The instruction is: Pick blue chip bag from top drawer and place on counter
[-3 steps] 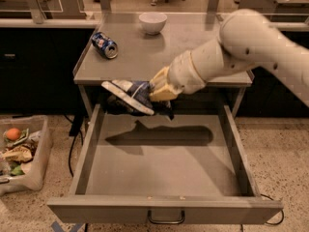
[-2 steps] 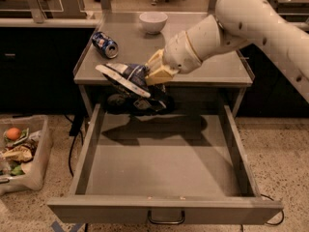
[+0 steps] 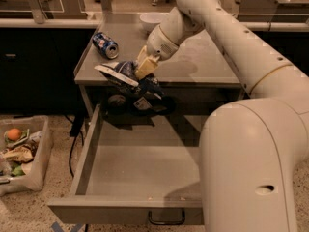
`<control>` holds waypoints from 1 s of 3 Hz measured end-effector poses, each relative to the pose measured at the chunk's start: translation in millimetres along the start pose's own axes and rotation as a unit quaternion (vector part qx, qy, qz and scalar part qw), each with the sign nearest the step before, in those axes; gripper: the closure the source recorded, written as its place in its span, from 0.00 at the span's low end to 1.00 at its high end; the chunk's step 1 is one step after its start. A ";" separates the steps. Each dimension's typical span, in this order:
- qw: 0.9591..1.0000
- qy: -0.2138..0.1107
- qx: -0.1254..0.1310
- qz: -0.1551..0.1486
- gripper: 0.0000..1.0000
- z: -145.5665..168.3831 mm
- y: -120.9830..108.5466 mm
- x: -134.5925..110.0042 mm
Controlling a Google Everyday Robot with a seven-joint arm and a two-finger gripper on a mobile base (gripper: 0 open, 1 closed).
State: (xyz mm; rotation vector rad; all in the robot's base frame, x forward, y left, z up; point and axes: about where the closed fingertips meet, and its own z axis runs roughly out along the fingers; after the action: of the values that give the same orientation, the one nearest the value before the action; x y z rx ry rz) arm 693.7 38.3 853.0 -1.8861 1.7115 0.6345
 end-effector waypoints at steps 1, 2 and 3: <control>1.000 0.000 0.000 0.000 1.00 -0.1 -0.1 -0.1; 1.000 0.015 0.012 -0.021 1.00 -11.0 -9.9 -13.4; 0.998 0.008 0.042 -0.043 1.00 -47.8 -20.5 -51.8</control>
Offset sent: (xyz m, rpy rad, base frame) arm 0.0275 0.0015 0.0547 -0.0762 -0.1274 0.0346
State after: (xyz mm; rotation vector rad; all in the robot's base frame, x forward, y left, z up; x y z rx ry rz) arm 709.3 48.0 924.1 -1.8992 1.6307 0.5081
